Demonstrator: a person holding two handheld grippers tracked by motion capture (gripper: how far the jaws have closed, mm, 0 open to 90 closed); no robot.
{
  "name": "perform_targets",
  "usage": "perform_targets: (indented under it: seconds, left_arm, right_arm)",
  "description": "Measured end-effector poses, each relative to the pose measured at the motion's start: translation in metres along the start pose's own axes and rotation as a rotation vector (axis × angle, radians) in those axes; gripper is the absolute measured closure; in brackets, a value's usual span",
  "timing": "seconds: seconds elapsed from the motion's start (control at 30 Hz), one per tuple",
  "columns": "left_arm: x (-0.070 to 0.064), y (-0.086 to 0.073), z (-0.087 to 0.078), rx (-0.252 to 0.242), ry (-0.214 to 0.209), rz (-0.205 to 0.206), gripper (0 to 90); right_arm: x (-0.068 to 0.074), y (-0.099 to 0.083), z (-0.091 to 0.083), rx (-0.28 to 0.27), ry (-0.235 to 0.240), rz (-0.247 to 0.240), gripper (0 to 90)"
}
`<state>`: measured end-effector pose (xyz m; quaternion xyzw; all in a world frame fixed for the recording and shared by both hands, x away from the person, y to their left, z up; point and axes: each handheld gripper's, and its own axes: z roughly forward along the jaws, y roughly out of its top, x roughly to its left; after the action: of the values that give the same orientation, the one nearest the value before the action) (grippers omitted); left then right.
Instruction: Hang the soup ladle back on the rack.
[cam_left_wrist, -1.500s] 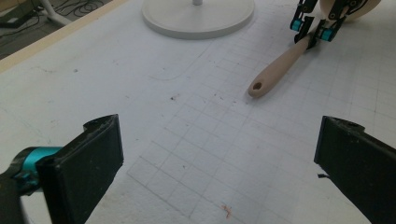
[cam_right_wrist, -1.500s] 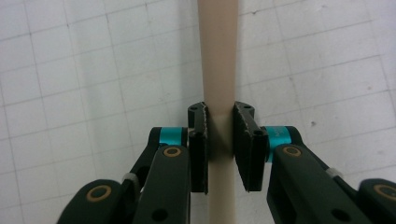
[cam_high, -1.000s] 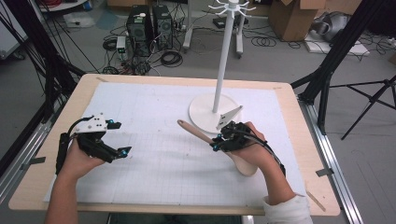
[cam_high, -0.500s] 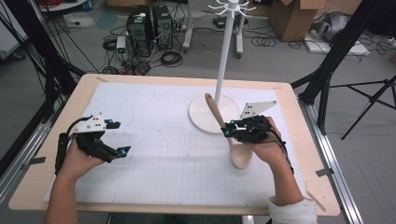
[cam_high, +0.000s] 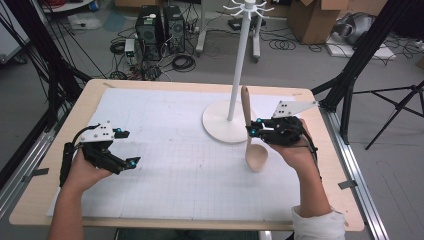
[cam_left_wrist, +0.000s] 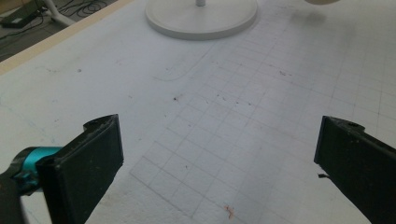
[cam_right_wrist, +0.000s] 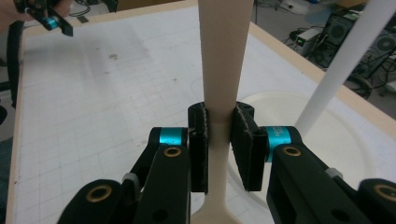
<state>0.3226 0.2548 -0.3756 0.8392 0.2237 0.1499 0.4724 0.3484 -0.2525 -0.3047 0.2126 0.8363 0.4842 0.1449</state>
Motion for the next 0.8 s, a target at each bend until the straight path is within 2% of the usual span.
perform_targets:
  seconds: [0.4, 0.8]
  left_arm:
    - [0.0, 0.0, 0.0, 0.0, -0.003, 0.001, 1.7]
    - [0.0, 0.0, 0.001, -0.001, -0.005, -0.003, 1.7]
  right_arm:
    - [-0.026, 0.029, -0.026, 0.004, -0.059, 0.023, 77.5]
    - [-0.045, 0.053, -0.044, -0.012, -0.085, 0.045, 77.4]
